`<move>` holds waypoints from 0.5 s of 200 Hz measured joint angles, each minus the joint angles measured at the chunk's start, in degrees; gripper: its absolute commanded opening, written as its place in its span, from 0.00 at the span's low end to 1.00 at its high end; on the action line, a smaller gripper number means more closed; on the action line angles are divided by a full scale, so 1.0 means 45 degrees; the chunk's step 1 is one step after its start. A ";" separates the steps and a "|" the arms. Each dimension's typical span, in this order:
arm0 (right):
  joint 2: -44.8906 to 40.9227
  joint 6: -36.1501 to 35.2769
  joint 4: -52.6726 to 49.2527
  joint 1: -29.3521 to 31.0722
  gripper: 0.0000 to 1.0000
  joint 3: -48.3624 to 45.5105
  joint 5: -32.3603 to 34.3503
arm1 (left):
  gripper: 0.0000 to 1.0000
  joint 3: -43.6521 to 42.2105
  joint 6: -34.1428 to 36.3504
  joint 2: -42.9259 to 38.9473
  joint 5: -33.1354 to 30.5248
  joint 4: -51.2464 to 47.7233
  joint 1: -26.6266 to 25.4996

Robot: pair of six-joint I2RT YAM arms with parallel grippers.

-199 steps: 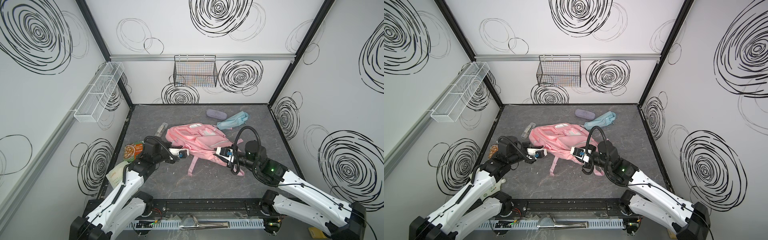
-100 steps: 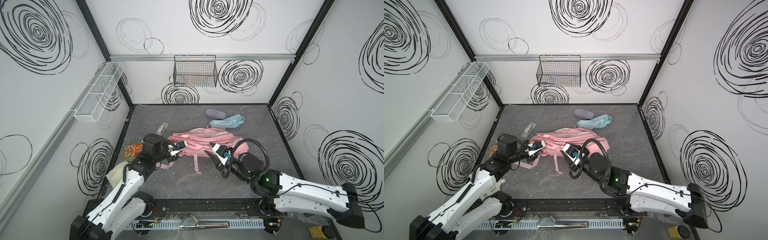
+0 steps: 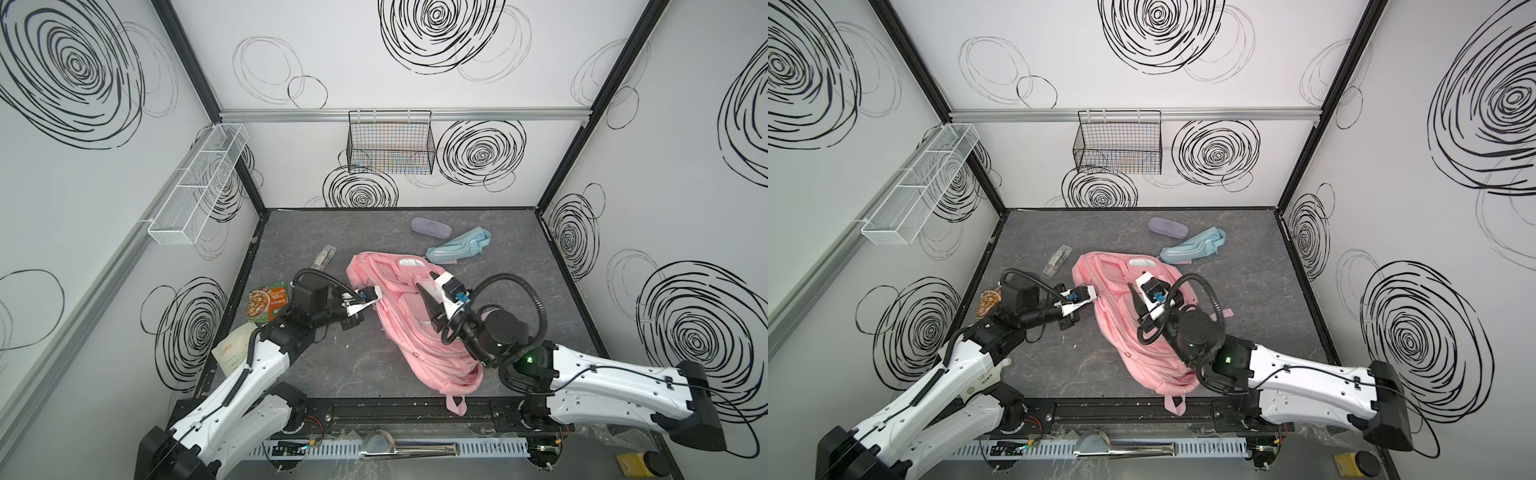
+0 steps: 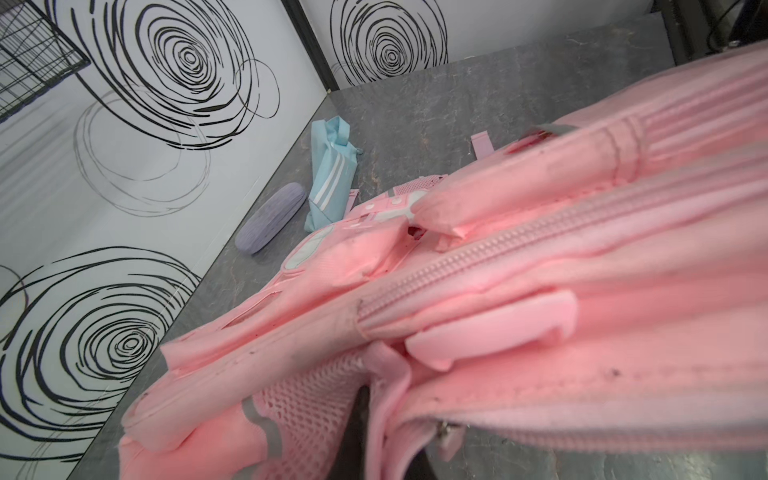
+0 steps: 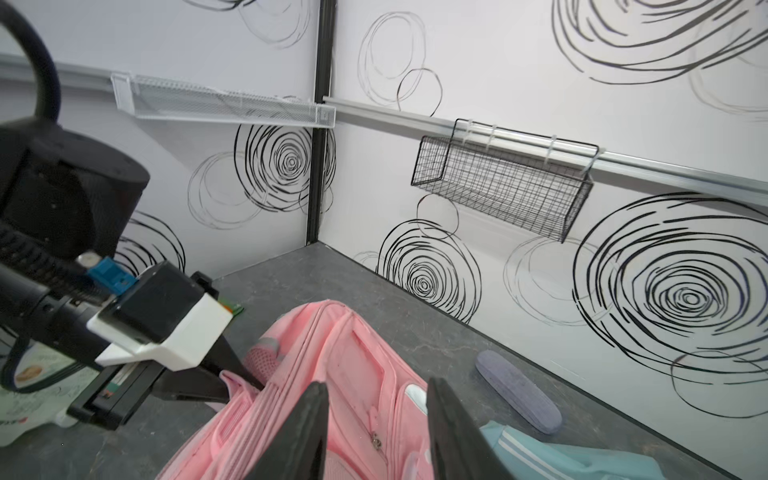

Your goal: Pack the student bag

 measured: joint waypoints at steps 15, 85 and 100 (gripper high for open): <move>-0.0437 0.0073 -0.0277 -0.0112 0.37 0.0248 -0.0797 | 0.00 0.0345 -0.0495 0.0083 -0.0651 -0.0058 0.0092; 0.1326 0.0612 -0.1122 0.0918 0.28 0.0937 -0.6261 | 0.00 0.3915 -0.3939 0.1579 -0.2977 -0.2550 0.0714; 0.1909 0.0729 -0.0923 0.1331 0.29 0.0607 -0.6562 | 0.00 0.3915 -0.4580 0.1443 -0.3065 -0.3036 0.0738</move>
